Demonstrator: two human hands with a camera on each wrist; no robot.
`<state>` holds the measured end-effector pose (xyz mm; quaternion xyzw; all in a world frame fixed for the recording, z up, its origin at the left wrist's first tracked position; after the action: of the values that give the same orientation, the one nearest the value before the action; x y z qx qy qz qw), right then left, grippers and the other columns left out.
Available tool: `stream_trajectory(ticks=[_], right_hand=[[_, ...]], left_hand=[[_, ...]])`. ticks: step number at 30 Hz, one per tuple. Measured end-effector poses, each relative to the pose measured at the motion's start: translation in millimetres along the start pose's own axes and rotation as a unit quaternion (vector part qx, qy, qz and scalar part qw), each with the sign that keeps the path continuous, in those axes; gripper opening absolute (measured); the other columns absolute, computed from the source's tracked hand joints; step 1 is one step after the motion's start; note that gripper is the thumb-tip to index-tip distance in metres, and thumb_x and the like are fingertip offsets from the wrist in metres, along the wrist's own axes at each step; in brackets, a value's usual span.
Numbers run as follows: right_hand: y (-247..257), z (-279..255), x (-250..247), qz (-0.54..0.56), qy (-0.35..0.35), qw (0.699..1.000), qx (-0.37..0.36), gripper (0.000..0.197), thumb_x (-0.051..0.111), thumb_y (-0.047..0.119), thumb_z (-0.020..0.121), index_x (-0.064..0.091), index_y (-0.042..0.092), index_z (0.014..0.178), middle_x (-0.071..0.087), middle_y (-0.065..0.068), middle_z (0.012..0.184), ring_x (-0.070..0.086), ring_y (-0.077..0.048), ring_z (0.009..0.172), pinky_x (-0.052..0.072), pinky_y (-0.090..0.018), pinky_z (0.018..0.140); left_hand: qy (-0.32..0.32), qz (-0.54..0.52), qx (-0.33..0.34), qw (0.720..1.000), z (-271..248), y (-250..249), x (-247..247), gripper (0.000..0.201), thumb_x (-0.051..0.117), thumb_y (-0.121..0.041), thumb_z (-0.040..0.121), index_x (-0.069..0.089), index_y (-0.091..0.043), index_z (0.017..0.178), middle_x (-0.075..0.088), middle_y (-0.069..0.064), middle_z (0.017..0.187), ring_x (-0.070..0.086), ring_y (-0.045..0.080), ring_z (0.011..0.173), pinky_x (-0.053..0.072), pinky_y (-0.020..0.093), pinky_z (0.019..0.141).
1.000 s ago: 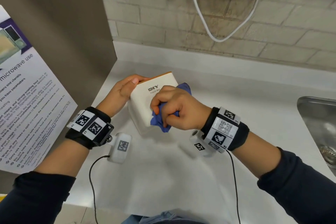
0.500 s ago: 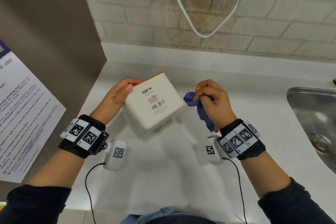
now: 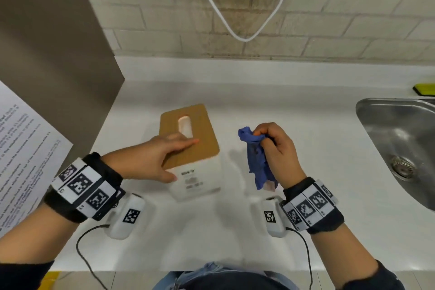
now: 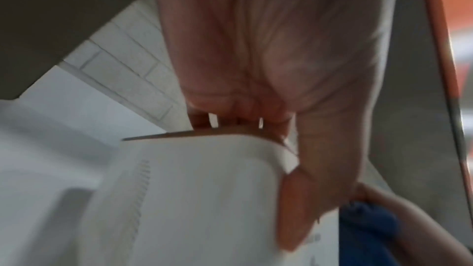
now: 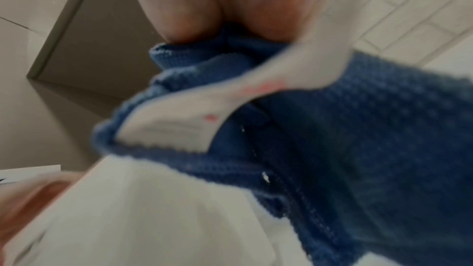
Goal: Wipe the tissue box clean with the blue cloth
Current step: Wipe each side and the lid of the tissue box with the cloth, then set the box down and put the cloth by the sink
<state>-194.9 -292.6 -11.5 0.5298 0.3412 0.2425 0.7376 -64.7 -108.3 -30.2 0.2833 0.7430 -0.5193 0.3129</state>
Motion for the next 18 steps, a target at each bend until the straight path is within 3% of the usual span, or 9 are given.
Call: stream_trajectory(ticks=[3, 6, 9, 11, 14, 16, 18], right_hand=[[0, -5, 1, 0.004, 0.001, 1.0, -0.003, 0.02, 0.037, 0.004, 0.078, 0.057, 0.004, 0.081, 0.058, -0.016, 0.088, 0.055, -0.026, 0.085, 0.046, -0.034, 0.081], [1, -7, 5, 0.005, 0.003, 1.0, -0.01, 0.02, 0.037, 0.004, 0.078, 0.057, 0.005, 0.081, 0.059, -0.014, 0.087, 0.056, -0.027, 0.085, 0.046, -0.034, 0.081], [-2, -9, 10, 0.009, 0.009, 1.0, -0.009, 0.02, 0.038, 0.007, 0.078, 0.058, 0.006, 0.081, 0.059, -0.009, 0.086, 0.056, -0.024, 0.085, 0.046, -0.032, 0.08], [-5, -11, 12, 0.009, 0.012, 1.0, -0.005, 0.02, 0.038, 0.007, 0.078, 0.058, 0.007, 0.082, 0.059, -0.009, 0.086, 0.056, -0.024, 0.085, 0.046, -0.033, 0.08], [-9, -13, 16, 0.017, 0.016, 1.0, 0.007, 0.02, 0.039, 0.01, 0.08, 0.058, 0.016, 0.082, 0.059, -0.005, 0.086, 0.057, -0.02, 0.083, 0.047, -0.028, 0.078], [-16, -15, 14, 0.014, 0.011, 1.0, 0.019, 0.02, 0.041, 0.012, 0.08, 0.056, 0.026, 0.081, 0.058, 0.0, 0.085, 0.056, -0.015, 0.08, 0.046, -0.019, 0.075], [-18, -18, 4, -0.013, -0.011, 1.0, 0.021, 0.019, 0.041, 0.012, 0.081, 0.055, 0.025, 0.079, 0.056, 0.003, 0.082, 0.055, -0.006, 0.075, 0.043, -0.012, 0.072]], left_hand=[[0.049, 0.08, -0.006, 0.996, -6, 15, 31, 0.091, 0.062, -0.004, 0.077, 0.01, -0.042, 0.141, 0.033, -0.024, 0.121, 0.03, 0.001, 0.114, 0.024, 0.013, 0.099], [0.013, 0.096, 0.017, 0.995, -20, 30, 40, 0.094, 0.05, 0.012, 0.08, 0.01, -0.05, 0.138, 0.031, -0.032, 0.121, 0.032, -0.001, 0.117, 0.026, 0.011, 0.101], [-0.049, 0.096, 0.014, 0.994, -37, 41, 33, 0.093, 0.041, 0.017, 0.074, 0.016, -0.043, 0.141, 0.034, -0.016, 0.135, 0.025, -0.001, 0.127, 0.01, 0.012, 0.111], [-0.072, 0.093, -0.02, 0.993, -45, 43, 32, 0.08, 0.049, -0.005, 0.075, 0.02, -0.04, 0.141, 0.033, -0.014, 0.133, 0.018, -0.006, 0.126, -0.002, 0.027, 0.117], [-0.147, 0.076, -0.081, 0.983, -47, 35, 27, 0.075, 0.052, -0.055, 0.068, 0.028, -0.042, 0.138, 0.031, -0.012, 0.127, 0.022, 0.003, 0.126, 0.004, 0.052, 0.117], [-0.209, 0.082, -0.139, 0.964, -44, 37, 23, 0.09, 0.053, -0.072, 0.058, 0.031, -0.037, 0.138, 0.027, -0.005, 0.134, 0.021, 0.015, 0.133, -0.002, 0.057, 0.114], [-0.25, 0.106, -0.188, 0.944, -37, 41, 24, 0.098, 0.053, -0.078, 0.054, 0.029, -0.034, 0.138, 0.025, 0.004, 0.142, 0.02, 0.024, 0.136, 0.001, 0.059, 0.11]])
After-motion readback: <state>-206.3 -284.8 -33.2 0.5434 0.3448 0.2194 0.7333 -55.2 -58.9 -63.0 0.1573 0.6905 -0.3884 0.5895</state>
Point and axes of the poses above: each hand's wrist, its own z-axis towards the middle knuckle, its own x-axis out of the palm, y = z × x, the point moved 10 cm from there along z, towards the middle knuckle
